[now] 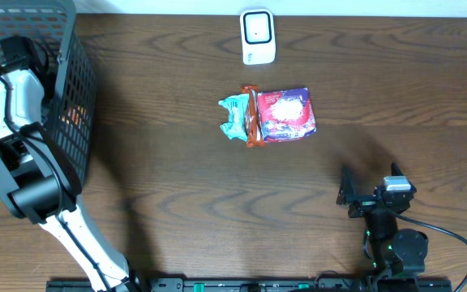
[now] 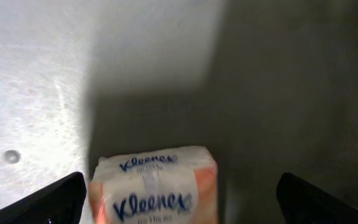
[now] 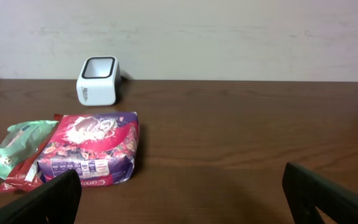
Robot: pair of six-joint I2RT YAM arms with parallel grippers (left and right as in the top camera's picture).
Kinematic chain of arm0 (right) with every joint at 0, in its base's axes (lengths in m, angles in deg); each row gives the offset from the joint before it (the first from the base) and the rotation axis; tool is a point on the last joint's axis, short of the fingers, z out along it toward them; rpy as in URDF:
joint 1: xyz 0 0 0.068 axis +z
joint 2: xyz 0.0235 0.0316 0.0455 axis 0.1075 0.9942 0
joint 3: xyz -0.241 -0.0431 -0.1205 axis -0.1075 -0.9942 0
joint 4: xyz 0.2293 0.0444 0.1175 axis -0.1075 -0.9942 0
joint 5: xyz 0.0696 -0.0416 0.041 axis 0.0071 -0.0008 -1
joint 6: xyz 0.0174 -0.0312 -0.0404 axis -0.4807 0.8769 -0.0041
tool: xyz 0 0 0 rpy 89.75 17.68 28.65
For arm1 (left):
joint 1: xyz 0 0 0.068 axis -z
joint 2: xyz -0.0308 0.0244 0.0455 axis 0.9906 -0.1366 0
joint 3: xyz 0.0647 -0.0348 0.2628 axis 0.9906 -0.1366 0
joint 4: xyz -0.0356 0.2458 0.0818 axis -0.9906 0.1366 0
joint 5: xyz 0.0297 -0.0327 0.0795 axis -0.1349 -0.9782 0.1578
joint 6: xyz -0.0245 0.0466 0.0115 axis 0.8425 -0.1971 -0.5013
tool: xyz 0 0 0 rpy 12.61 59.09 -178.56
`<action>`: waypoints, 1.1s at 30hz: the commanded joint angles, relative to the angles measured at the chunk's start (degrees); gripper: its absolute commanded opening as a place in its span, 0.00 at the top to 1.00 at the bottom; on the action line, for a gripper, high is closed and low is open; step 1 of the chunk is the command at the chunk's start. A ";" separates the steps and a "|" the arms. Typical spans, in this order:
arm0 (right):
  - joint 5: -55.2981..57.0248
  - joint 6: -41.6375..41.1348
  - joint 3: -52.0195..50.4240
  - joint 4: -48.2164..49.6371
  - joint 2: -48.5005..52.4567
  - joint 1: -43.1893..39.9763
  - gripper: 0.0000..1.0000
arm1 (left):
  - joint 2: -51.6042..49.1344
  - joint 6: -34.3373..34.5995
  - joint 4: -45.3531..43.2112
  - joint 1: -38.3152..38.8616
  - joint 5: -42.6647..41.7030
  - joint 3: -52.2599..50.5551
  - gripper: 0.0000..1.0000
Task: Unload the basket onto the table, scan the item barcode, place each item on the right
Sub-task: 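Grasp the orange Kleenex pack inside the basket with the left gripper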
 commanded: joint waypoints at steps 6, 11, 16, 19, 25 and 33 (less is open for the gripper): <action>-0.09 -0.76 -0.20 -0.09 -0.28 -0.35 0.01 | -3.48 0.46 0.44 0.13 -0.44 -0.74 0.18; -0.09 -0.76 -0.20 -0.09 -0.28 -0.35 0.01 | -3.48 0.15 1.09 0.04 1.22 -0.76 0.57; -0.09 -0.76 -0.20 -0.09 -0.28 -0.35 0.01 | -1.81 -0.13 1.79 -0.92 1.18 -0.57 0.92; -0.07 -0.76 -0.20 -0.09 -0.28 -0.35 0.01 | 1.49 -0.09 1.68 -2.01 1.18 -0.48 0.92; -0.09 -0.76 -0.20 -0.09 -0.28 -0.35 0.01 | 13.20 0.44 0.59 -5.44 1.18 -0.46 0.92; -0.09 -0.76 -0.20 -0.09 -0.28 -0.35 0.01 | 33.09 0.61 -1.88 -8.17 -0.24 -0.46 0.92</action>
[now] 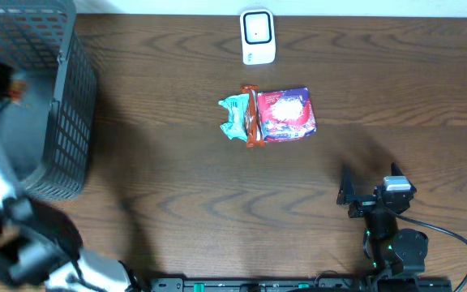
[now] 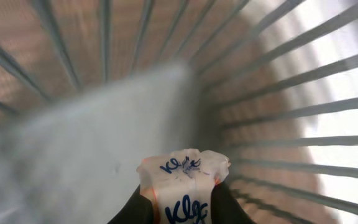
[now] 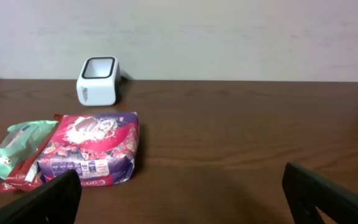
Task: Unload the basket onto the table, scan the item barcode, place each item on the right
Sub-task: 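Grasp the orange Kleenex pack inside the basket with the left gripper, then carry the Kleenex pack to the scanner and lower it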
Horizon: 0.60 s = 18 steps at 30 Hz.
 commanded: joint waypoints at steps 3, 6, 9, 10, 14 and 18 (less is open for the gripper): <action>-0.09 -0.76 -0.20 -0.09 -0.28 -0.35 0.01 | 11.78 2.19 -1.84 0.63 -8.68 0.68 0.92; -0.09 -0.76 -0.20 -0.09 -0.28 -0.35 0.01 | 15.37 3.02 -4.81 2.43 -20.68 0.68 0.92; -0.07 -0.76 -0.20 -0.09 -0.28 -0.35 0.01 | 16.94 3.04 -8.07 6.62 -29.35 0.68 0.93; -0.09 -0.76 -0.20 -0.09 -0.28 -0.35 0.01 | 16.98 3.02 -8.66 8.52 -30.47 0.68 0.92; -0.09 -0.76 -0.20 -0.09 -0.28 -0.35 0.01 | 16.24 -0.13 -8.41 18.05 -30.56 0.52 0.92; -0.09 -0.76 -0.20 -0.09 -0.28 -0.35 0.01 | 13.73 -8.98 -8.44 28.76 -30.42 0.44 0.92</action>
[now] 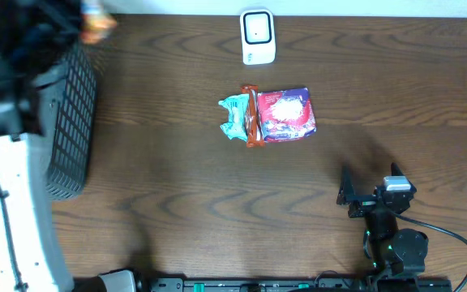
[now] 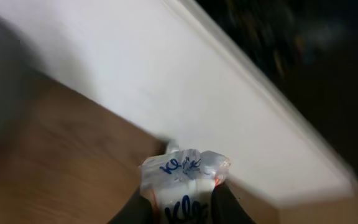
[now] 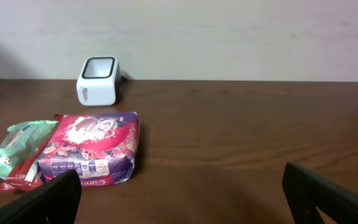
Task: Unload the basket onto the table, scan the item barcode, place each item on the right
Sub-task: 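Carry the Kleenex pack to the scanner and lower it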
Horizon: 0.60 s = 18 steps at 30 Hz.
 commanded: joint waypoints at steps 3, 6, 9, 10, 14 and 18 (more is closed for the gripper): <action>-0.09 -0.76 -0.20 -0.09 -0.28 -0.35 0.01 | -4.85 -17.09 0.68 13.14 -1.27 0.07 0.88; -0.09 -0.76 -0.20 -0.09 -0.28 -0.35 0.01 | -8.17 -23.93 4.28 18.58 5.84 0.07 0.87; -0.09 -0.76 -0.20 -0.09 -0.28 -0.35 0.01 | -11.54 -24.59 8.70 22.38 17.29 0.07 0.87; -0.09 -0.76 -0.20 -0.09 -0.28 -0.35 0.01 | -12.81 -24.57 10.21 23.45 20.63 0.07 0.87; -0.09 -0.76 -0.20 -0.09 -0.28 -0.35 0.01 | -18.03 -24.55 14.73 26.08 23.34 0.04 0.87; -0.09 -0.76 -0.20 -0.09 -0.28 -0.35 0.01 | -23.32 -24.50 16.79 27.30 23.34 -0.24 0.87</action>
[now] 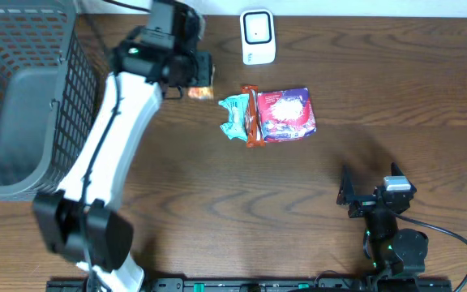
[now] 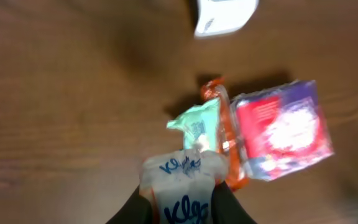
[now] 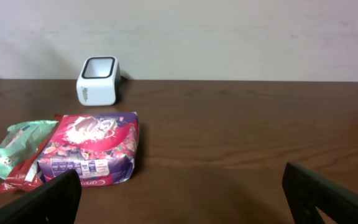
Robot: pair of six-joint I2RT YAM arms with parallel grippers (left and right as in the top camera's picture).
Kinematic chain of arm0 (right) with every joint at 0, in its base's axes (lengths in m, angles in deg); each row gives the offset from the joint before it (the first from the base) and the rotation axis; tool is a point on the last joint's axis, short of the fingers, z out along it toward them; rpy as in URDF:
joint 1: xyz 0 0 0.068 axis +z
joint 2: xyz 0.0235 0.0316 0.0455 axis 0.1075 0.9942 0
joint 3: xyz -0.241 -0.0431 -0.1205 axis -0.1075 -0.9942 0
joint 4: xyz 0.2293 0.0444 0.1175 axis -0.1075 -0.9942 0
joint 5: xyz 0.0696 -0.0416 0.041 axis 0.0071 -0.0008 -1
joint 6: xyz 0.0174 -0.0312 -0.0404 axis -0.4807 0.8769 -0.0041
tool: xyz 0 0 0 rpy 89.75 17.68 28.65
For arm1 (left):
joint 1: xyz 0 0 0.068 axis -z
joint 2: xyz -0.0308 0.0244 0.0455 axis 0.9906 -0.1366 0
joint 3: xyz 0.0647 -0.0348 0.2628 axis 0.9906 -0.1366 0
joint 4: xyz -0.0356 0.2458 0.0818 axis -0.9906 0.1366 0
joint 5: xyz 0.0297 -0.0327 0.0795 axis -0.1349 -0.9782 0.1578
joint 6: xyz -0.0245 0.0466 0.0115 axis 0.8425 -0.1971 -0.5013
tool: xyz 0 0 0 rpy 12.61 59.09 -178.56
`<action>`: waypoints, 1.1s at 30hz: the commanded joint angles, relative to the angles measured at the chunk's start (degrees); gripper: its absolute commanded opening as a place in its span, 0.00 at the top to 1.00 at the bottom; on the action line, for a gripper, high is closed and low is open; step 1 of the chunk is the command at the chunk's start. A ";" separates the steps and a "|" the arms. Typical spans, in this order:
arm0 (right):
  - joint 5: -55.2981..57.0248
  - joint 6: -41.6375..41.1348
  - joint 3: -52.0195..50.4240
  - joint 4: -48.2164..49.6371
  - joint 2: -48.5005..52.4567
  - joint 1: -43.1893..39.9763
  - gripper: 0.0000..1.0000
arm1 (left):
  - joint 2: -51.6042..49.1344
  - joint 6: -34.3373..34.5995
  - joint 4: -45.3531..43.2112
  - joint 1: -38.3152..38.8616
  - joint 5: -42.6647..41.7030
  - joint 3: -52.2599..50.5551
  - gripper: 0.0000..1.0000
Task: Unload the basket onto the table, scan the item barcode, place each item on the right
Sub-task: 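Carry the Kleenex pack to the scanner and lower it, then release the Kleenex pack beside the wipes and withdraw the left gripper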
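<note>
My left gripper (image 2: 180, 202) is shut on a white and orange Kleenex tissue pack (image 2: 182, 182). In the overhead view the pack (image 1: 201, 91) hangs over the table, left of the pile of items and below-left of the white barcode scanner (image 1: 257, 36). The scanner (image 2: 225, 15) shows at the top of the left wrist view, and again far left in the right wrist view (image 3: 97, 81). My right gripper (image 3: 182, 193) rests open and empty near the table's front right, with its arm (image 1: 379, 203) at the lower right of the overhead view.
A purple and red snack bag (image 1: 285, 113), a thin orange wrapper (image 1: 251, 118) and a mint green packet (image 1: 236, 116) lie together at mid-table. A black wire basket (image 1: 27, 97) with a grey floor stands at the far left.
My left arm has swung from the basket's upper edge to the middle of the table, carrying the tissue pack close to the pile and the scanner. The right arm stayed put.
My left gripper was open over the Kleenex pack on the basket floor. Then it was shut on the pack inside the basket. Then it held the pack up past the basket's rim, and now over the table beside the other items. The right arm never moved.
</note>
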 commanded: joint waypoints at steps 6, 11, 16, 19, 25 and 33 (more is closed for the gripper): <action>-0.09 -0.76 -0.20 -0.09 -0.28 -0.35 0.01 | -10.99 -0.83 0.96 0.92 3.21 -0.28 0.87; -0.09 -0.76 -0.20 -0.09 -0.28 -0.35 0.01 | -17.00 1.03 0.96 0.92 3.21 -0.28 0.87; -0.09 -0.76 -0.20 -0.09 -0.28 -0.35 0.01 | -21.27 3.98 0.96 0.92 3.10 -0.28 0.86; -0.09 -0.76 -0.20 -0.09 -0.28 -0.35 0.01 | -22.27 4.37 0.96 0.92 3.02 -0.28 0.83; -0.09 -0.76 -0.20 -0.09 -0.28 -0.35 0.01 | -22.36 4.35 0.70 0.92 3.02 -0.28 0.45; -0.09 -0.76 -0.20 -0.09 -0.28 -0.35 0.01 | -19.98 4.35 0.33 0.72 0.44 2.27 0.44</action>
